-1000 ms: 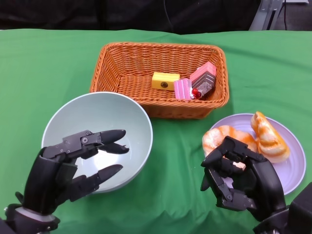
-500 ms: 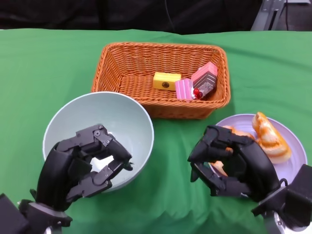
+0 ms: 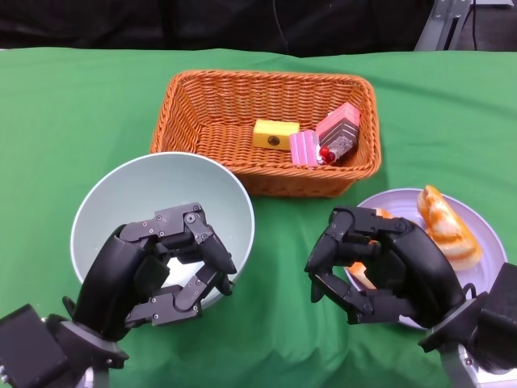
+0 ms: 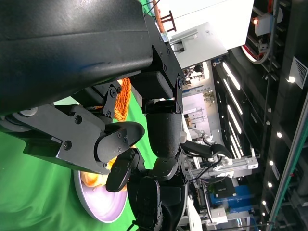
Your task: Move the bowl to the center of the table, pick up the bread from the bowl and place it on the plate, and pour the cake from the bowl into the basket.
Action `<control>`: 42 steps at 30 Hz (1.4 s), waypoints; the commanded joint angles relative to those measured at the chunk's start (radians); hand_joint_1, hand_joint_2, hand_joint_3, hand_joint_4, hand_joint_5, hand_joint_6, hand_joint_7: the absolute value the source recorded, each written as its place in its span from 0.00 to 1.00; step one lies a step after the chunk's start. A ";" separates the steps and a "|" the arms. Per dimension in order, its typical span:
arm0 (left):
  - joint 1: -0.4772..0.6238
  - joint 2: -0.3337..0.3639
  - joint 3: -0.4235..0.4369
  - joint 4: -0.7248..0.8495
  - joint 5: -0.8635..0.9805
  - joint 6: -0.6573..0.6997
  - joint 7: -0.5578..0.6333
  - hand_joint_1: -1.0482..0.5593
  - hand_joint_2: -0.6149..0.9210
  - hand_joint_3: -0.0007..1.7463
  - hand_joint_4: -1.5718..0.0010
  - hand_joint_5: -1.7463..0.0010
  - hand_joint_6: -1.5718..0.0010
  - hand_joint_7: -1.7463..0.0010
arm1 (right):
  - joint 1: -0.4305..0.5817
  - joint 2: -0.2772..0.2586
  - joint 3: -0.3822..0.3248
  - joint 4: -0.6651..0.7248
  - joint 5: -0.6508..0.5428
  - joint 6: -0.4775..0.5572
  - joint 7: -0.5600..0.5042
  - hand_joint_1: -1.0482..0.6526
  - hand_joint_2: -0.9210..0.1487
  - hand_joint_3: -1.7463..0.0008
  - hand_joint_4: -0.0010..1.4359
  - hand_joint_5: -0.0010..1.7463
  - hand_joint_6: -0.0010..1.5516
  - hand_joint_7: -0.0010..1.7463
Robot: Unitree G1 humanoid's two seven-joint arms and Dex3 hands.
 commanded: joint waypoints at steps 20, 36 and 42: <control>-0.015 0.003 0.015 0.012 0.009 0.020 -0.038 0.65 0.81 0.58 0.52 0.08 0.53 0.20 | -0.002 -0.015 -0.003 -0.003 0.006 0.012 0.000 0.48 0.33 0.51 0.55 0.86 0.49 0.69; -0.006 0.000 0.023 0.038 0.010 -0.011 -0.053 0.65 0.80 0.57 0.52 0.08 0.52 0.21 | 0.007 -0.001 0.008 0.011 -0.001 -0.017 -0.013 0.47 0.34 0.51 0.55 0.86 0.49 0.68; -0.008 -0.004 0.021 0.041 0.012 -0.011 -0.054 0.65 0.80 0.58 0.52 0.08 0.52 0.20 | 0.006 -0.002 0.008 0.025 -0.005 -0.036 -0.019 0.46 0.35 0.50 0.54 0.86 0.48 0.70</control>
